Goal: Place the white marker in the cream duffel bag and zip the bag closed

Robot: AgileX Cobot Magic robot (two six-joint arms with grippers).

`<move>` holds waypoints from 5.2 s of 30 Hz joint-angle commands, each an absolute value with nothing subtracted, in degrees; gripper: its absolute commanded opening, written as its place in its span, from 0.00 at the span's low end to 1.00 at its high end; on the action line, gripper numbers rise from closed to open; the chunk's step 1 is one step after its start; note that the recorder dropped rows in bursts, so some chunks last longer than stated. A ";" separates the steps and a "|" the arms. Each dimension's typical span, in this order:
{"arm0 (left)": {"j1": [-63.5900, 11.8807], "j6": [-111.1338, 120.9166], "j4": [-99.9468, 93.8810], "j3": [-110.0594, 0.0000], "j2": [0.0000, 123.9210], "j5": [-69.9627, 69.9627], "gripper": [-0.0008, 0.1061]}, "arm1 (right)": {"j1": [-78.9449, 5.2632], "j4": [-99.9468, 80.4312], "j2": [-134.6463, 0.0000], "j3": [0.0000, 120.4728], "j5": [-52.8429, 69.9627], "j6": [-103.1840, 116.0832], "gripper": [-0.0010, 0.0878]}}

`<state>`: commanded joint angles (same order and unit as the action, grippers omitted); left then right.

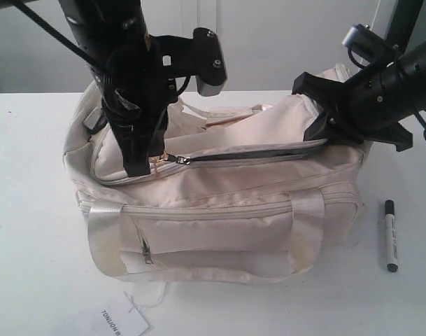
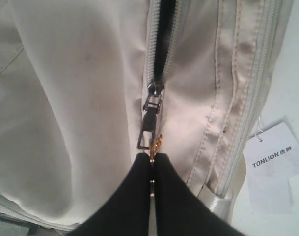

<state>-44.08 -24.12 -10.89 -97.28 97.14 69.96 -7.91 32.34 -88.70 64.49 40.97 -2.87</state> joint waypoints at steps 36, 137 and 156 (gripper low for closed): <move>-36.43 -3.26 15.61 -58.63 74.47 23.77 0.01 | -7.91 32.34 -88.70 64.49 40.53 -2.87 0.01; -33.16 1.97 -19.89 -55.83 72.65 29.01 0.01 | -7.91 27.28 -85.64 65.24 39.17 -2.86 0.48; -33.16 1.97 -12.84 -57.04 71.75 27.11 0.01 | -8.01 35.25 -80.04 66.61 42.84 -36.65 0.45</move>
<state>-33.16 1.97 -12.84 -57.04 71.75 27.11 -8.01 35.25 -80.04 66.61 42.84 -36.65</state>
